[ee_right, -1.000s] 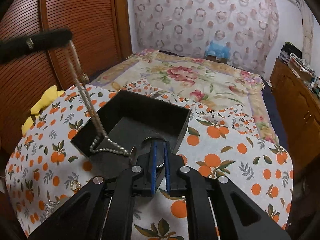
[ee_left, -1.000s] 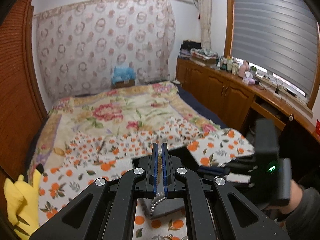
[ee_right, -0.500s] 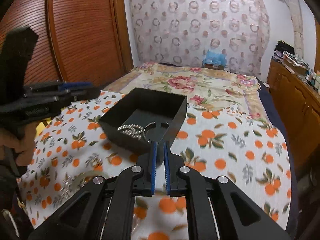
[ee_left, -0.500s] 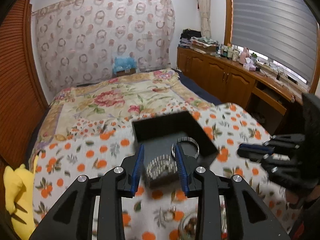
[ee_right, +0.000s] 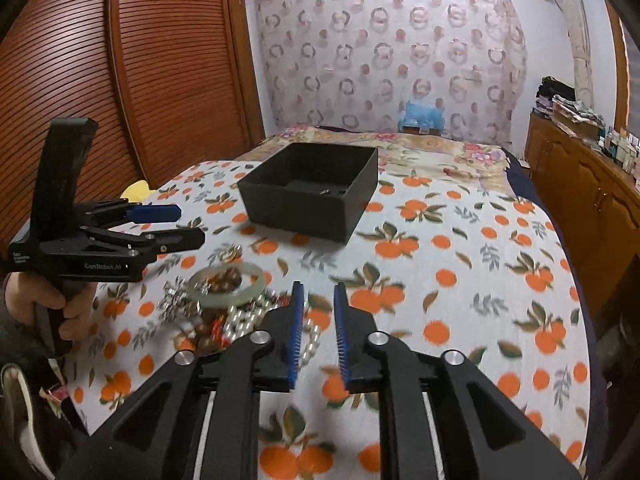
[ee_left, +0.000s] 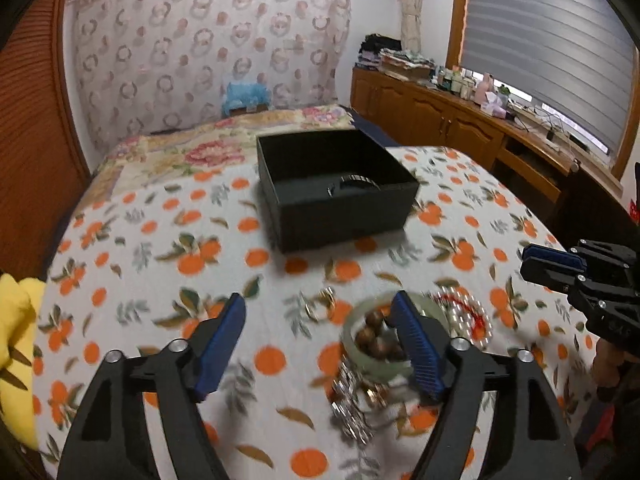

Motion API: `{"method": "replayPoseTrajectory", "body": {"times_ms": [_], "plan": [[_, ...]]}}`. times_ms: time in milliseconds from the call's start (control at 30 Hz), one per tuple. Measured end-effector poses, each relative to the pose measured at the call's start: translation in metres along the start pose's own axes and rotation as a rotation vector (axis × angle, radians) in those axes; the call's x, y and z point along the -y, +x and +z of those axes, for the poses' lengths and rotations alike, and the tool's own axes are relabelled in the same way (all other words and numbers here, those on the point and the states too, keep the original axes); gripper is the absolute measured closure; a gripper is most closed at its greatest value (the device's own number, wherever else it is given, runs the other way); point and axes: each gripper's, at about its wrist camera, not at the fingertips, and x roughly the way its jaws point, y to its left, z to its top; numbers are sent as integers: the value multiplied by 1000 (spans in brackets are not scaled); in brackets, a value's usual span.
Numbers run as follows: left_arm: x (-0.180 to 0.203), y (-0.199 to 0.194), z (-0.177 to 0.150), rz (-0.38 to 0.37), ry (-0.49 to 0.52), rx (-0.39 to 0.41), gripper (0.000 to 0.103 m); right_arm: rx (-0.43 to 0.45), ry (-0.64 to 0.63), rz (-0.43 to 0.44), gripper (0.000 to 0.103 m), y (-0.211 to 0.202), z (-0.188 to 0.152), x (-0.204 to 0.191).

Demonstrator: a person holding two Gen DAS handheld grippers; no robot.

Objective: Organize jewelry
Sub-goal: 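Move both tools back over the jewelry pile, then grasp the jade bangle with the left tool while the right tool grasps a pearl strand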

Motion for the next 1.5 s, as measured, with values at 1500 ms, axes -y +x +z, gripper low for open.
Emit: {"method": "replayPoseTrajectory", "body": {"times_ms": [1500], "plan": [[21, -7, -13, -62, -39, -13, 34, -73, -22, -25, 61, 3, -43, -5]]}}
